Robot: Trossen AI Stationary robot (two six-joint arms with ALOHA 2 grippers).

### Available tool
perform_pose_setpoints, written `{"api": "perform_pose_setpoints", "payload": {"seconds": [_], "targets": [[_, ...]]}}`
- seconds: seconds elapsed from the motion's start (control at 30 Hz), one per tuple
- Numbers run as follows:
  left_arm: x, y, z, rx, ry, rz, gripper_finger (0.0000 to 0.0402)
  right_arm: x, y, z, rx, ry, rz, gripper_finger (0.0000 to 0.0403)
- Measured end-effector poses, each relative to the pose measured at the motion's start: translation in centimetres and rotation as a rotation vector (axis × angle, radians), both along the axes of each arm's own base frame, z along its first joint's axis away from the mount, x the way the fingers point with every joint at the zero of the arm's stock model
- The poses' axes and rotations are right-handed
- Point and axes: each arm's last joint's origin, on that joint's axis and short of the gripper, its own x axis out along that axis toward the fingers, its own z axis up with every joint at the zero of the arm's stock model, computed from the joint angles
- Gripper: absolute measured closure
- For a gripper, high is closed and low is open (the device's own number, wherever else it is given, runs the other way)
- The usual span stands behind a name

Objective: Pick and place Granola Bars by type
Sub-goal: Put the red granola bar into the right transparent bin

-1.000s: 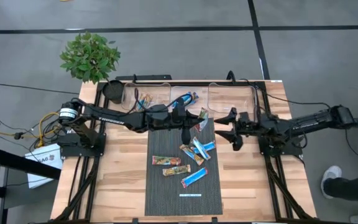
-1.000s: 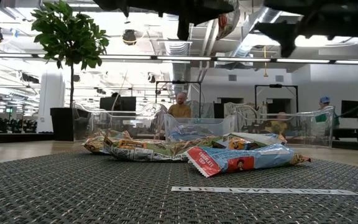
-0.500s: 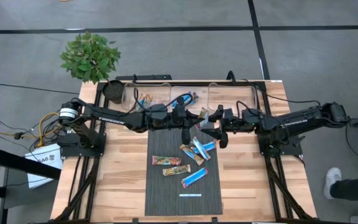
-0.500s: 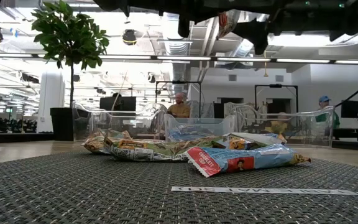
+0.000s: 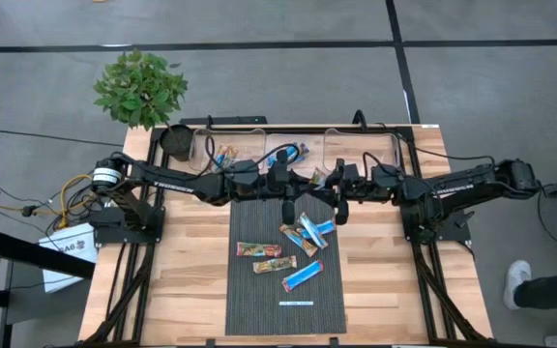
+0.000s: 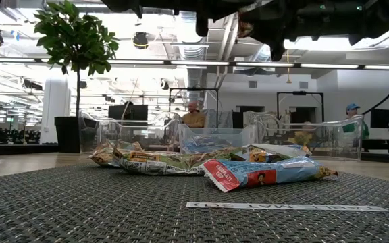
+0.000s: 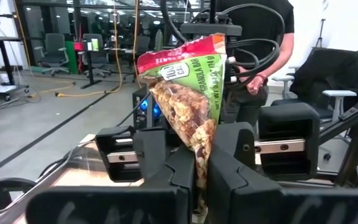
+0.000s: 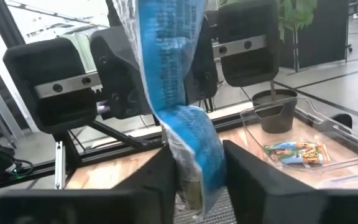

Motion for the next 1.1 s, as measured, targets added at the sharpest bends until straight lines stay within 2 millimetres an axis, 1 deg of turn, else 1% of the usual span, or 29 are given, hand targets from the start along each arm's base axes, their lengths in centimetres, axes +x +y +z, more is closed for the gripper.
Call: {"api": "perform_pose_setpoints", "payload": {"seconds": [0.07, 0.17, 0.3, 0.4, 0.5, 0.6, 0.8, 0.9, 1.0, 1.1], "targets": [[0.0, 0.0, 0.0, 0.001, -0.001, 0.0, 0.0388, 0.0, 0.0, 0.0, -0.002, -0.005, 0.001, 0.0326], [0.0, 0.0, 0.0, 0.019, 0.002, 0.003, 0.0387, 0.0, 0.0, 0.0, -0.002, -0.004, 0.001, 0.0345], [0.0, 0.0, -0.1, 0.043, 0.01, 0.017, 0.0386, 0.0, 0.0, 0.0, 0.0, -0.004, 0.0, 0.0348], [0.0, 0.2, -0.2, 0.04, 0.03, 0.084, 0.0386, 0.0, 0.0, 0.0, 0.001, 0.003, -0.001, 0.0348], [0.0, 0.2, -0.4, 0.049, 0.047, 0.098, 0.0376, 0.0, 0.0, -0.1, 0.001, 0.008, -0.002, 0.0348], [0.0, 0.3, -0.5, 0.037, 0.052, 0.105, 0.0343, 0.0, 0.0, -0.1, 0.001, 0.008, -0.002, 0.0348], [-0.1, 1.4, -0.5, 0.028, 0.06, 0.135, 0.0246, 0.0, -0.4, -0.1, 0.002, 0.008, -0.019, 0.0348], [-0.1, 2.1, -0.7, 0.032, 0.077, 0.152, 0.0206, -0.1, -0.9, -0.2, 0.011, 0.025, -0.042, 0.0348], [-0.2, 2.5, -0.7, 0.025, 0.077, 0.175, 0.0181, -0.2, -1.7, -0.3, 0.024, 0.035, -0.083, 0.0348], [-0.2, 2.7, -0.7, 0.039, 0.08, 0.214, 0.0168, -0.3, -2.7, -0.6, 0.039, 0.063, -0.176, 0.0348]]}}
